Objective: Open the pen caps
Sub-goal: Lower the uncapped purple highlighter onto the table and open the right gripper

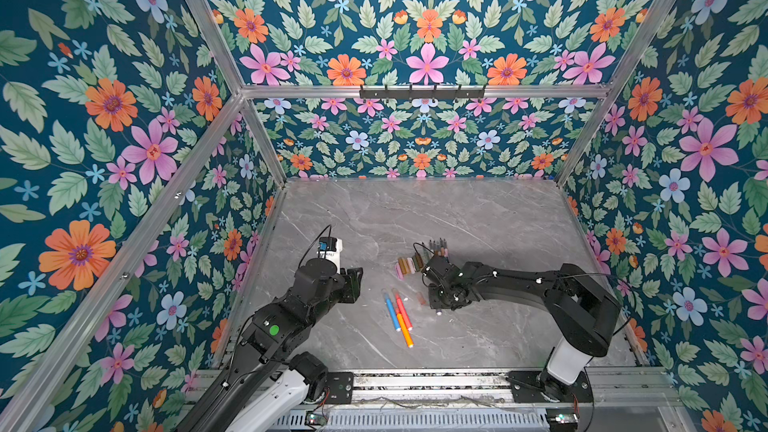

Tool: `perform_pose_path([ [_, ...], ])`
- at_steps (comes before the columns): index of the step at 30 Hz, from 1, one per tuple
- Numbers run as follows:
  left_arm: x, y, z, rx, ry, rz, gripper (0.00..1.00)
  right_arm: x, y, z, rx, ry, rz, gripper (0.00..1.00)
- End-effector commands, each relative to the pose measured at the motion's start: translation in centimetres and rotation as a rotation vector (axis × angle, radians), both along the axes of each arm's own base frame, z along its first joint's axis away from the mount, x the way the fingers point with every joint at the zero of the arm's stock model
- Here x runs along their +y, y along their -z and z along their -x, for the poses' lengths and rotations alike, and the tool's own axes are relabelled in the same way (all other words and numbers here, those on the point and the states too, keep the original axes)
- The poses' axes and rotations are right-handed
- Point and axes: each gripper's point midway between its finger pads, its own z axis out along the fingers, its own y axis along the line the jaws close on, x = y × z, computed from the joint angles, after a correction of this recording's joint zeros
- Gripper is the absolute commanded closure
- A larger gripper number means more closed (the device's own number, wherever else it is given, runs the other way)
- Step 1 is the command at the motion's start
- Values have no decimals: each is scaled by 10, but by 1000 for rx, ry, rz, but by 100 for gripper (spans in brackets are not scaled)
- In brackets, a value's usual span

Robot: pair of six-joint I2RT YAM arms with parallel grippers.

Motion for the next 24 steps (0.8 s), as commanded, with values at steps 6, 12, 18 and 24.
perform_pose_path([
  [6,-1,-3,-2,-15,5,1,47,-12,-29,-2,-36,-57,68,53],
  [12,-3,-1,-2,-9,8,1,47,6,-66,5,-92,-110,-106,53],
  [18,-3,-1,-3,-8,9,2,47,37,-76,34,-101,-229,-195,53],
  [24,-3,-1,-3,-9,9,2,47,58,-58,58,-75,-300,-129,53],
])
